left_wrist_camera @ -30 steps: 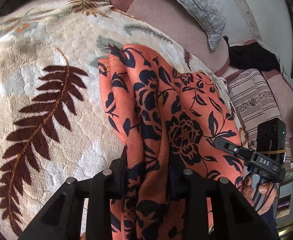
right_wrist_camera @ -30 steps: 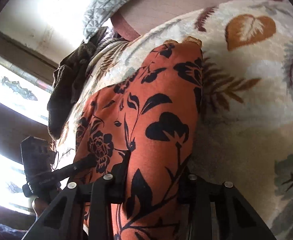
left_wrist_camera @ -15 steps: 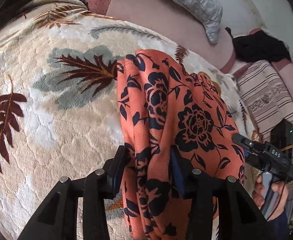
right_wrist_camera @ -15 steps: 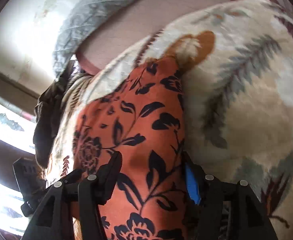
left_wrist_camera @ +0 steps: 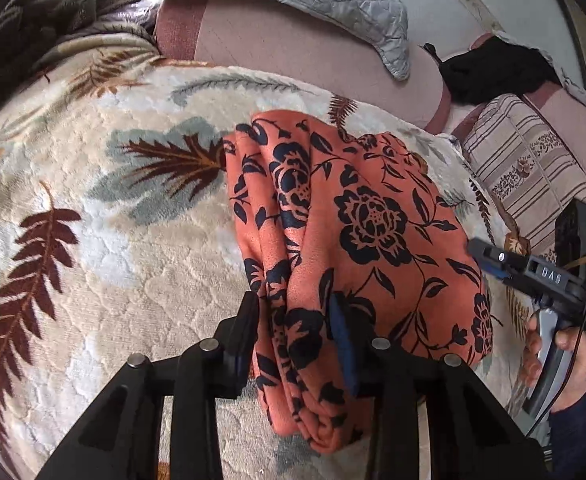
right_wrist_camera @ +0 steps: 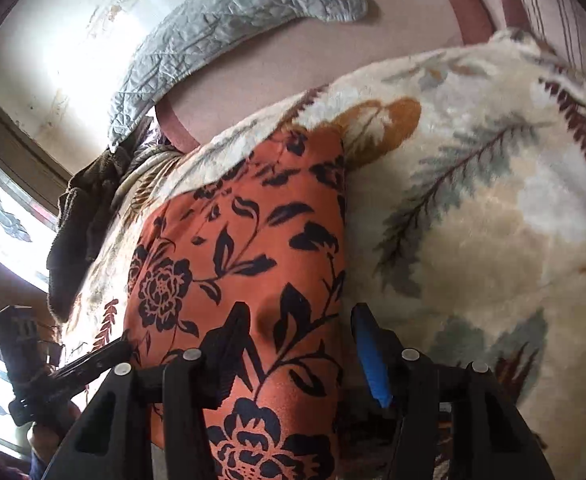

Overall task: Fold small clothes
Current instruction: 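Release the dress and lift both grippers away from it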

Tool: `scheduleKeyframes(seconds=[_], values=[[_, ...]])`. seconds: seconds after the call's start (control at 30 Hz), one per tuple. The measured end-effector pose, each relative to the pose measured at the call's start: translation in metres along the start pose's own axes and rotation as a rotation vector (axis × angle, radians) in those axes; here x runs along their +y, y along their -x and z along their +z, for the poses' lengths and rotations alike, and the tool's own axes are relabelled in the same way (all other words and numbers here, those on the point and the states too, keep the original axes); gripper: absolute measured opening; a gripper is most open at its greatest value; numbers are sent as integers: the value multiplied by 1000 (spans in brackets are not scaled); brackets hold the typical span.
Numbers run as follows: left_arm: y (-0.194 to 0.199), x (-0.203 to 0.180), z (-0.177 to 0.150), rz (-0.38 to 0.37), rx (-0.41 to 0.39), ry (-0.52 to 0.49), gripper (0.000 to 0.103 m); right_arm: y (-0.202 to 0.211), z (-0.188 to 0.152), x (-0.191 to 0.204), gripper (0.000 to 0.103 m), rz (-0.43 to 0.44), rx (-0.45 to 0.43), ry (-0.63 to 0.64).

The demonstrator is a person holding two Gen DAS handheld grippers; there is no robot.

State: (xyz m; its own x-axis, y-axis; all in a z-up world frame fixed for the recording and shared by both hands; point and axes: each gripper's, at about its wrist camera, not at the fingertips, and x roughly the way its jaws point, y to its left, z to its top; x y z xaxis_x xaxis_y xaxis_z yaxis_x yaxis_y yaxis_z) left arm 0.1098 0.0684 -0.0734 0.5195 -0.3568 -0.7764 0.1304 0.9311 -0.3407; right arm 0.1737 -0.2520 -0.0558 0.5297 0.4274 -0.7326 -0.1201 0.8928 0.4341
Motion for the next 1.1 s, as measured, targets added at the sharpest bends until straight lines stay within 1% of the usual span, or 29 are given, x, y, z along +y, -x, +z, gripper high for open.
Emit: scheduleKeyframes(seconds=[0.03,0.07,0.1,0.17,0.2,0.27,0.3,0.37,0.4,0.43,0.53,0.63,0.7,0.8,0.83,0.87,0.93,0.97,1.03,1.07,1.1], values=[[5,-3,-2,13,-15,-21,42,10,6,8,56,0,-32,23],[7,-5,-4,40,-25,-37,43,16,11,17,58,18,-54,46],[5,-6,-6,78,-28,-50,43,18,17,25,59,57,-52,59],[-6,-5,-7,129,-12,-70,45,2,27,38,71,147,6,63],[-8,-3,-8,140,-9,-65,49,-13,31,41,73,160,42,64],[-4,-2,-10,149,-24,-53,54,-53,37,34,75,109,144,32],[-1,-4,-10,164,-30,-57,56,-65,39,29,75,98,165,-4],[8,-7,-13,211,-43,-76,56,-54,44,34,75,113,107,-46],[13,-9,-14,223,-53,-85,57,-41,43,39,75,146,77,-47],[18,-11,-16,238,-62,-91,58,-28,38,46,75,160,53,-37],[35,-15,-22,256,-84,-99,60,14,8,68,75,109,8,56],[54,-19,-30,258,-97,-69,64,52,-39,77,75,79,13,106],[67,-22,-38,258,-112,-57,66,74,-72,80,78,49,-8,114],[86,-28,-54,272,-119,-45,67,98,-123,82,81,21,-15,103],[92,-29,-62,283,-126,-39,67,102,-139,82,86,14,-10,91],[98,-31,-71,296,-135,-29,68,106,-157,80,88,5,-12,72],[107,-33,-89,306,-141,-7,76,114,-195,77,91,-15,-15,44],[110,-35,-98,310,-139,-2,77,113,-209,76,91,-31,4,38],[116,-40,-111,324,-137,-18,77,111,-225,74,91,-60,41,40],[118,-43,-117,335,-133,-33,77,112,-227,75,91,-82,52,53],[121,-47,-121,346,-130,-50,78,115,-225,77,91,-113,46,74]])
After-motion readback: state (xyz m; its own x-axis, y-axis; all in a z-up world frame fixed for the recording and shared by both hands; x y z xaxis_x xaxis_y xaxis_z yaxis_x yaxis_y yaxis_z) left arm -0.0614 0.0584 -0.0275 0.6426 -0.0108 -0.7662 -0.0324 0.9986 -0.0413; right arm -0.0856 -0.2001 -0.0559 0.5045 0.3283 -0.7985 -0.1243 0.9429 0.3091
